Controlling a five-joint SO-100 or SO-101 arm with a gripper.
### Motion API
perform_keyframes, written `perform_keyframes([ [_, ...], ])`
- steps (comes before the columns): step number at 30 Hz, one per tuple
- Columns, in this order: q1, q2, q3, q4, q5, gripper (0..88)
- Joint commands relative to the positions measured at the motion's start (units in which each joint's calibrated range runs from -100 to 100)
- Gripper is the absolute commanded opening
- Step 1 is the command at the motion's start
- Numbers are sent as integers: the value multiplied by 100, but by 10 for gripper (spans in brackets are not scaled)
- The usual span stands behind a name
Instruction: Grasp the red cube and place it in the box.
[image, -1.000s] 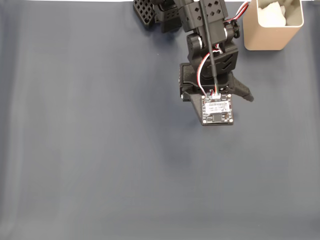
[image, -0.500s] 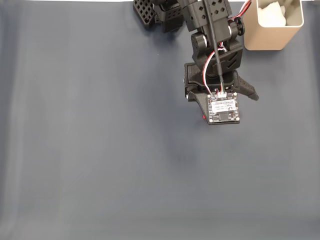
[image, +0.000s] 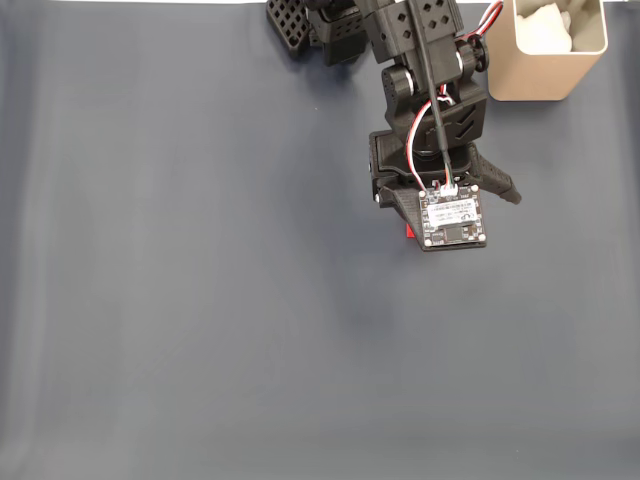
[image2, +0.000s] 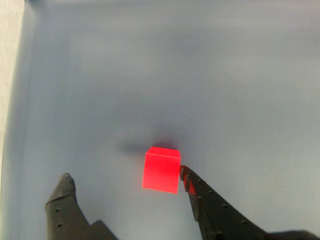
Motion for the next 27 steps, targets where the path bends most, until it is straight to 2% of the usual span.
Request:
perform_keyframes([
  [1, -4, -9, -224, -77, 10, 487],
  [14, -11, 69, -342, -143, -34, 478],
  [27, -25, 95, -388, -299, 73, 181],
])
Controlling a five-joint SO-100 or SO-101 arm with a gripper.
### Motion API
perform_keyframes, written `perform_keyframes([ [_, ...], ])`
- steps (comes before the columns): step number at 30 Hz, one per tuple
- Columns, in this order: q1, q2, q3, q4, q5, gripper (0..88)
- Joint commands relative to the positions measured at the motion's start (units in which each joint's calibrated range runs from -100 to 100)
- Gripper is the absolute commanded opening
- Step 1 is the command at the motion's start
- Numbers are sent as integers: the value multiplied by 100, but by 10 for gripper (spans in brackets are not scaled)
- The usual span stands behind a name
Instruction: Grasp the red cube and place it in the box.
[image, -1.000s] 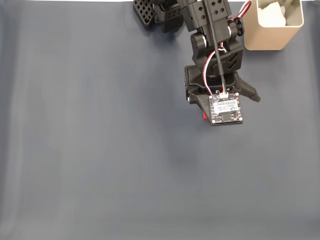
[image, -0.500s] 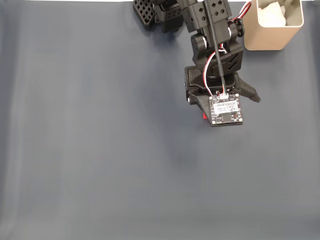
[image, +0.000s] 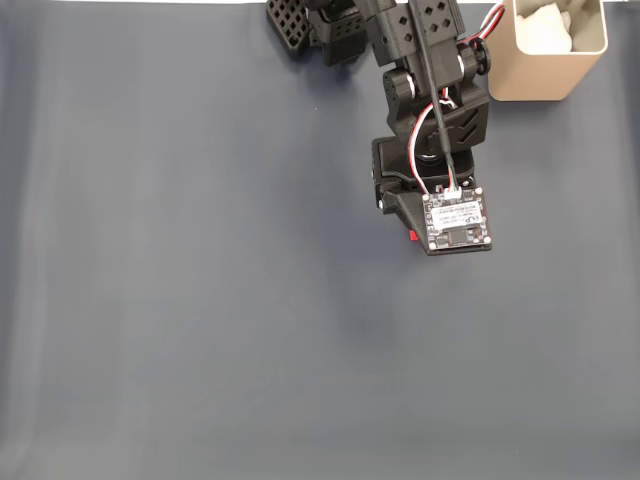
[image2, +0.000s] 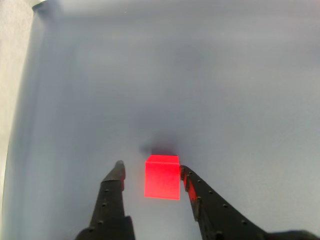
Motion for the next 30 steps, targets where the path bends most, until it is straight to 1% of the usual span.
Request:
perform_keyframes([
  [1, -32, -12, -269, -71, 49, 152],
  [5, -61, 5, -279, -47, 98, 69],
  [19, -75, 109, -397, 208, 259, 1],
  [23, -75, 100, -406, 208, 234, 22],
  [24, -68, 91, -415, 208, 210, 39],
  [27, -46, 31, -470, 183, 112, 126],
  [30, -4, -90, -543, 249, 54, 168],
])
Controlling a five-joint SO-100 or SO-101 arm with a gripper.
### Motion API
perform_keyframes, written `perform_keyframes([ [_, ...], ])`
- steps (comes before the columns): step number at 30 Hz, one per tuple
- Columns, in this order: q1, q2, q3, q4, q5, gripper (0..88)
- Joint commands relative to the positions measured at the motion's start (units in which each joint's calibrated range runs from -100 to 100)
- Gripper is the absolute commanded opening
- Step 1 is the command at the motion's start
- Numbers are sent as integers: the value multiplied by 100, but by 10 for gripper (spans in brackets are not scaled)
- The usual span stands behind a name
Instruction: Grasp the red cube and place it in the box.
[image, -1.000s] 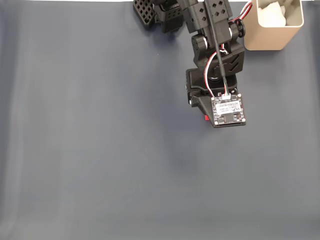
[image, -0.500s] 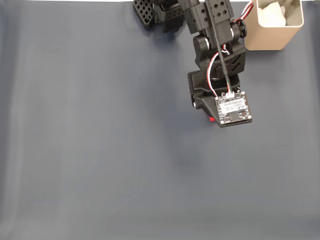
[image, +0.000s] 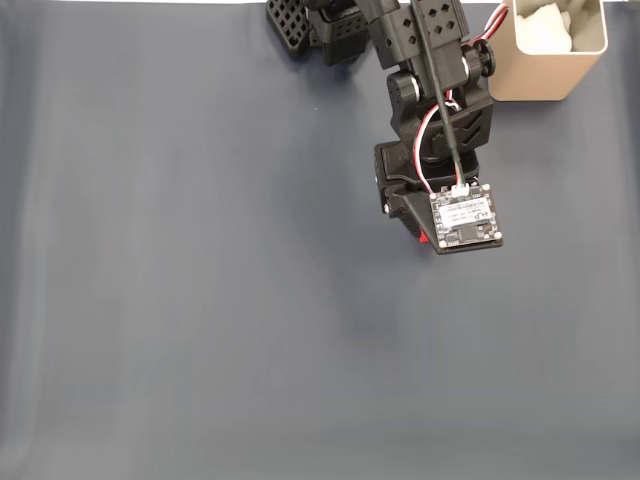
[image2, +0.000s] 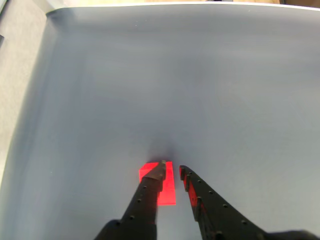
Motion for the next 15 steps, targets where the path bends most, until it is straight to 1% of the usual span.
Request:
perform_keyframes([
  [1, 55, -276, -343, 144, -63, 180],
  [7, 183, -985, -443, 735, -88, 278],
  [8, 218, -1314, -352, 973, -44, 312],
  [12, 268, -1955, -51, 1219, 34, 357],
  [15, 268, -2301, 95, 1391, 54, 367],
])
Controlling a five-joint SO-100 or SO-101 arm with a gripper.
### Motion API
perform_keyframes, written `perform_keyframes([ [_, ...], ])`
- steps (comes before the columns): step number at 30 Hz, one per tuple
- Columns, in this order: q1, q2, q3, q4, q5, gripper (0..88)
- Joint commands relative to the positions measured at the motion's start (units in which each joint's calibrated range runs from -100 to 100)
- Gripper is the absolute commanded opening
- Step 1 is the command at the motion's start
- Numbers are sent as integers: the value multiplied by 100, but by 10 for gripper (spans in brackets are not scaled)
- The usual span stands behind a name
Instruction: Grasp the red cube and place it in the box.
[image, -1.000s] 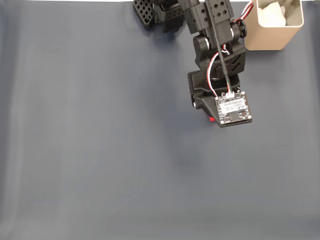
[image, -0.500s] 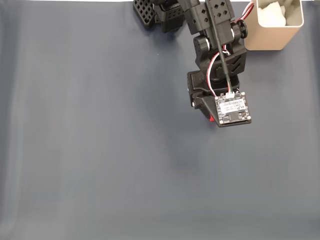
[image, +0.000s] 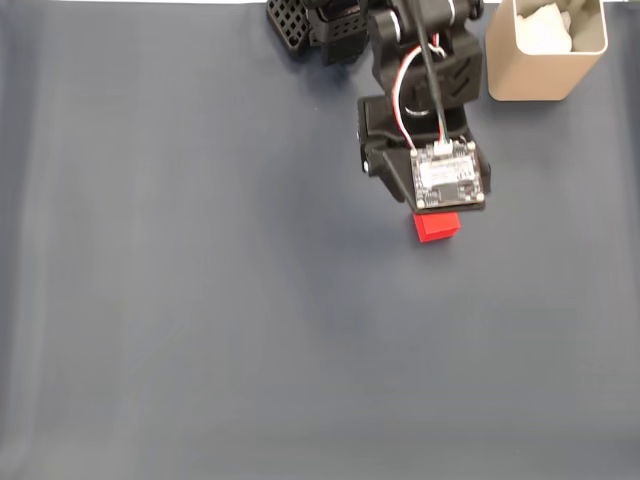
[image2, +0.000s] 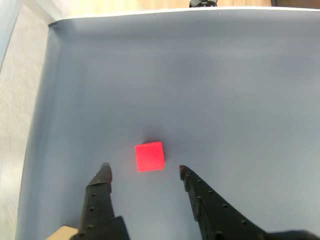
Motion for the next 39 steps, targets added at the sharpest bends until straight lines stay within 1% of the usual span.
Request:
perform_keyframes([
  [1, 20, -665, 4, 287, 39, 368],
  [5, -1, -1098, 59, 501, 29, 374],
  [15, 20, -1427, 22, 509, 107, 376],
  [24, 27, -1574, 533, 312, 230, 410],
  [28, 27, -1444, 651, 181, 249, 433],
  [39, 127, -648, 852, -451, 249, 461],
])
